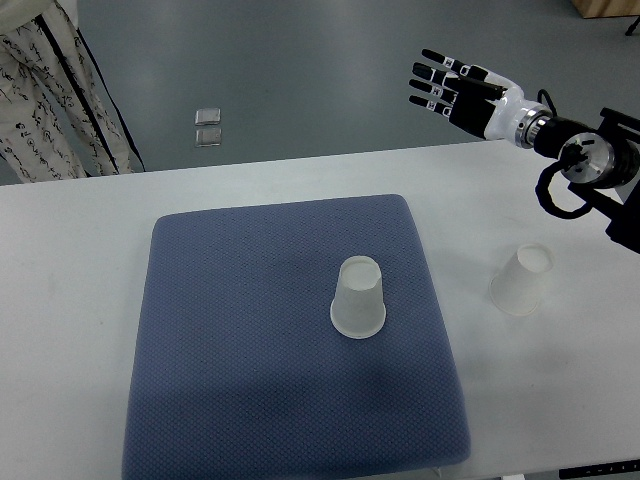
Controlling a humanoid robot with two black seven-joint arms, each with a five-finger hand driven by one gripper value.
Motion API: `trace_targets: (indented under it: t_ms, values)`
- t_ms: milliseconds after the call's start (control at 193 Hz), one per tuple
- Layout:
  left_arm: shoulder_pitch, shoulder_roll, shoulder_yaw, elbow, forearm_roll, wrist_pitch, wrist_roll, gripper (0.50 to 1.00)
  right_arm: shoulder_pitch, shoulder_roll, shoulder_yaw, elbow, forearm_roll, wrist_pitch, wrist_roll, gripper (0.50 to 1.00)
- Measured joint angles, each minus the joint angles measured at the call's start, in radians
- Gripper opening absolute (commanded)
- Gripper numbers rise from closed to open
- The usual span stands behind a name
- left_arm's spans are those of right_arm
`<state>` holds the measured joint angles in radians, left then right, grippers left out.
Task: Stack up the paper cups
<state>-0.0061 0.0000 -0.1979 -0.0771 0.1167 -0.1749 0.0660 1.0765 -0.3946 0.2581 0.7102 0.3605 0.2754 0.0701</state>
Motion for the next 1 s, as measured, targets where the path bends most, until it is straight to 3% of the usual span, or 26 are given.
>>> trace_targets:
  t_ms: [560,789,1001]
  values:
    - [-0.008,0.0,0.001,-0.007,0.0,0.0,-0.002,1.0,-0.004,-0.014,0.0,-0.004,-0.132,0.001,0.01,0.924]
    - [-0.005,0.0,0.0,-0.013,0.0,0.0,-0.002,1.0,-0.002,-0.02,0.002,-0.004,-0.183,0.002,0.055,0.924]
    - [-0.005,0.0,0.0,-0.011,0.0,0.0,-0.002,1.0,0.002,-0.05,0.002,-0.003,-0.225,0.039,0.06,0.924]
